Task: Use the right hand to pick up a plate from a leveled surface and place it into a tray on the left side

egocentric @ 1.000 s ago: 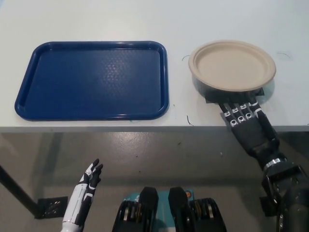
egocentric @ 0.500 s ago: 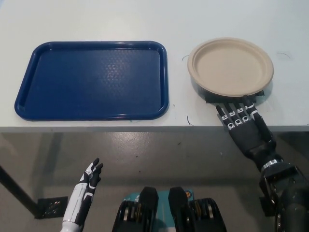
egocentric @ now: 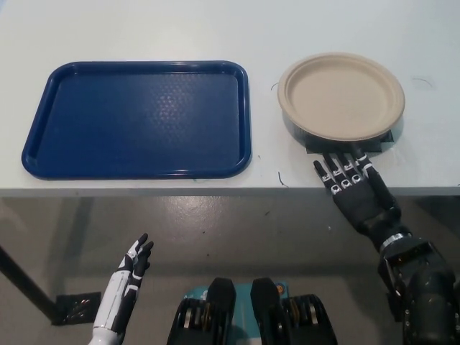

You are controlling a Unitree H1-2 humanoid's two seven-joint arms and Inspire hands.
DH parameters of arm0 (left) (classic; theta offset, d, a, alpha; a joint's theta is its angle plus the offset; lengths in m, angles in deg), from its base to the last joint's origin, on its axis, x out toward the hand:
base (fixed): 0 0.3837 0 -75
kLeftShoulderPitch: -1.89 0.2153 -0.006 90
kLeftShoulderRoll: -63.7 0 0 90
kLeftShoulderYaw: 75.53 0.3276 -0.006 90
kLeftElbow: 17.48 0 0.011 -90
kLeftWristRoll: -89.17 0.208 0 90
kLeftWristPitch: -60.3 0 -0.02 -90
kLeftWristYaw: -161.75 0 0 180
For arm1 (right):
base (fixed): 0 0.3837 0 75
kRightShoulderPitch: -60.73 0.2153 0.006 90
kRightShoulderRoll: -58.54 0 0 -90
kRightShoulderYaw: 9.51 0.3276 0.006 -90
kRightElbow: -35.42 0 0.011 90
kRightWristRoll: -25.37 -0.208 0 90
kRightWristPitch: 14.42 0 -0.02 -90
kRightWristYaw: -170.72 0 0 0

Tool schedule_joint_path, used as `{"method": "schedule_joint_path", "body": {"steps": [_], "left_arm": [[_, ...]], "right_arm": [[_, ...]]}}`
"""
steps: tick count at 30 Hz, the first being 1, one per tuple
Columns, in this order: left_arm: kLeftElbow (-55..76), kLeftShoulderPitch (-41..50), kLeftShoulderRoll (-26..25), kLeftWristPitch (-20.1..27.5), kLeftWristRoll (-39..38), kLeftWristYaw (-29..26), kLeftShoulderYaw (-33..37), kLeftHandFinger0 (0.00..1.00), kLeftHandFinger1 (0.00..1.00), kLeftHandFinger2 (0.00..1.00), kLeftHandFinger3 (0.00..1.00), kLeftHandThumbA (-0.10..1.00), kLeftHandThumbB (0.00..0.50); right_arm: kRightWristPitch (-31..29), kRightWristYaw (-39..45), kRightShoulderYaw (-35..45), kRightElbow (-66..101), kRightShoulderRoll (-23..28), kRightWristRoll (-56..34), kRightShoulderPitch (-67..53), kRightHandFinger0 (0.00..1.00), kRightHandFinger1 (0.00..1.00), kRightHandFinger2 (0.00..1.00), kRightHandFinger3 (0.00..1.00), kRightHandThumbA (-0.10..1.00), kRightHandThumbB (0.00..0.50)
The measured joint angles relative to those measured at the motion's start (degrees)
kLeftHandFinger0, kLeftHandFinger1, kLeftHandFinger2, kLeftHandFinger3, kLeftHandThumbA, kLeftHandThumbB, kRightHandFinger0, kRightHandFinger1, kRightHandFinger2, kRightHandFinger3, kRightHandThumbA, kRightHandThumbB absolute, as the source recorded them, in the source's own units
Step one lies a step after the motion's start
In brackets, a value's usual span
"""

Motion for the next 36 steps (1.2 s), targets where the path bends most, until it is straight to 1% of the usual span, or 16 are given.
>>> {"method": "schedule_joint_path", "body": {"steps": [11,15,23,25,28,29,30,31,32,33,34,35,36], "left_arm": [[0.01,-0.08,-0.01,-0.02,0.03,0.00,0.02,1.00,1.00,1.00,1.00,1.00,0.000],[0.01,-0.18,0.00,-0.06,0.03,0.00,0.01,1.00,1.00,1.00,1.00,1.00,0.000],[0.01,-0.65,-0.02,-0.14,0.03,0.00,0.02,1.00,1.00,1.00,1.00,1.00,0.000],[0.01,-0.71,-0.02,-0.14,0.03,0.00,0.02,1.00,1.00,1.00,1.00,1.00,0.000],[0.01,-0.78,-0.02,-0.15,0.03,0.01,0.02,1.00,1.00,1.00,1.00,1.00,0.000],[0.01,-0.79,-0.02,-0.16,0.02,0.01,0.02,1.00,1.00,1.00,1.00,1.00,0.000],[0.01,-0.80,-0.02,-0.17,0.02,0.01,0.02,1.00,1.00,1.00,1.00,1.00,0.000],[0.01,-0.80,-0.02,-0.18,0.02,0.01,0.02,1.00,1.00,1.00,1.00,1.00,0.000],[0.01,-0.80,-0.02,-0.19,0.02,0.01,0.02,1.00,1.00,1.00,1.00,1.00,0.000],[0.01,-0.80,-0.02,-0.20,0.02,0.01,0.02,1.00,1.00,1.00,1.00,1.00,0.000],[0.00,-0.78,-0.02,-0.24,0.02,0.01,0.02,1.00,1.00,1.00,1.00,1.00,0.000],[0.00,-0.78,-0.01,-0.27,0.02,0.01,0.02,1.00,1.00,1.00,1.00,1.00,0.000],[0.00,-0.79,-0.01,-0.28,0.02,0.01,0.02,1.00,1.00,1.00,1.00,1.00,0.000]], "right_arm": [[-0.80,2.32,0.79,-4.09,0.01,2.23,1.57,1.00,1.00,1.00,1.00,1.00,0.332],[-0.90,2.93,1.27,-5.45,0.17,2.91,2.75,1.00,1.00,1.00,1.00,1.00,0.359],[-1.09,3.01,2.72,-6.18,0.67,4.04,4.89,1.00,1.00,1.00,1.00,1.00,0.345],[-1.11,3.02,3.08,-6.26,0.90,4.20,5.46,1.00,1.00,1.00,1.00,1.00,0.349],[-1.13,3.03,3.39,-6.49,1.13,4.45,6.31,1.00,1.00,1.00,1.00,1.00,0.384],[-1.13,3.03,3.40,-6.49,1.18,4.59,6.54,1.00,1.00,1.00,1.00,1.00,0.434],[-1.09,2.88,3.41,-6.49,1.24,4.86,6.92,1.00,1.00,1.00,1.00,1.00,0.329],[-0.96,2.23,3.45,-6.49,1.30,5.09,7.16,0.98,0.94,1.00,1.00,1.00,0.352],[-0.76,1.08,3.29,-6.49,1.47,5.20,7.41,0.08,0.09,0.15,0.45,1.00,0.123],[-0.61,-0.26,3.02,-6.50,1.76,5.37,7.64,0.02,0.02,0.20,0.36,0.98,0.068],[-0.55,-1.70,2.86,-6.65,2.06,5.73,7.88,0.00,0.00,0.25,0.34,0.99,0.014],[-0.52,-2.92,2.66,-7.08,2.29,6.14,8.07,0.00,0.00,0.31,0.42,0.98,0.001],[-0.50,-3.75,2.45,-7.57,2.49,6.34,8.23,0.00,0.05,0.39,0.58,0.97,0.000]]}}
